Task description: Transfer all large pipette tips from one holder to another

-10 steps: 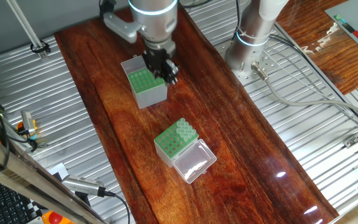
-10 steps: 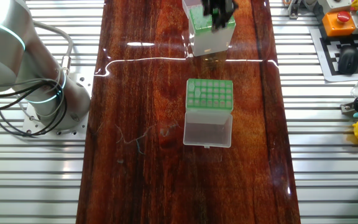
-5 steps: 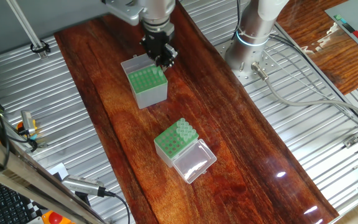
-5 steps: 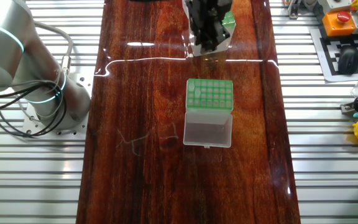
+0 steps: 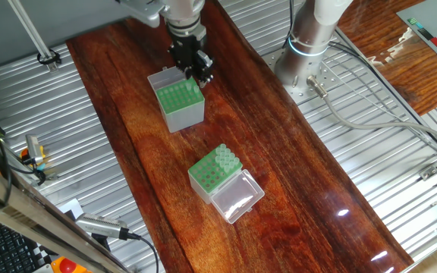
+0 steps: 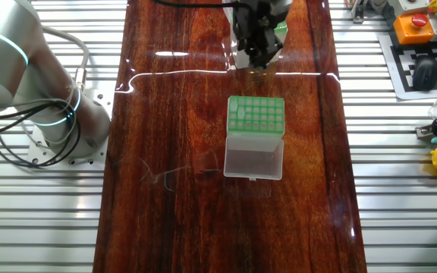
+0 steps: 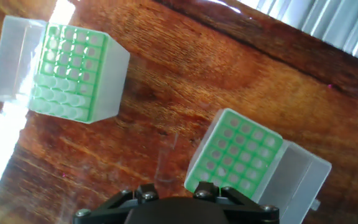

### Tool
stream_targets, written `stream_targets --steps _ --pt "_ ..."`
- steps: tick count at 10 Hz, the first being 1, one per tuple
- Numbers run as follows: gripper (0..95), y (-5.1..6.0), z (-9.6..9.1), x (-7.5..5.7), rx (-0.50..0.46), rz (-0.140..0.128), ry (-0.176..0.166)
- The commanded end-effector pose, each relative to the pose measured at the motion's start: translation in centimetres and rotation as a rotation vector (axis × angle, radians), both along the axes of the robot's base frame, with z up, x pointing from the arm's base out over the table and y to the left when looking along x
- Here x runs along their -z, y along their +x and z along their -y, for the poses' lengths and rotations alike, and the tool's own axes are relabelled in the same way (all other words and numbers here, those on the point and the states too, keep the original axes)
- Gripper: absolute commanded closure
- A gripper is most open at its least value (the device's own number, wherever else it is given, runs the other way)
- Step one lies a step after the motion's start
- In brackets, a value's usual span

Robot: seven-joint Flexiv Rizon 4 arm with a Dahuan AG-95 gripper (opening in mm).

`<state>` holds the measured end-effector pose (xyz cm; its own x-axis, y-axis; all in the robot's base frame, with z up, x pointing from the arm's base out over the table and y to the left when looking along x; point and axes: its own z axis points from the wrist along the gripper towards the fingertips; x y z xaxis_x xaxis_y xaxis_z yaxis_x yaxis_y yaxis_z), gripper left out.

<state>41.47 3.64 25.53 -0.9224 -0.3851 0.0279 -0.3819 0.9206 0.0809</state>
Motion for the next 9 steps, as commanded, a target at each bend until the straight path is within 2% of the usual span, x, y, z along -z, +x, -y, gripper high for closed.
stream_targets --steps 1,3,9 --pt "76.0 0.3 3.4 2.3 0.007 0.048 -0.040" --pt "76.0 0.2 5.4 3.3 -0.015 0.052 -0.040" --pt "76.0 0.1 5.5 3.5 0.067 0.038 -0.044"
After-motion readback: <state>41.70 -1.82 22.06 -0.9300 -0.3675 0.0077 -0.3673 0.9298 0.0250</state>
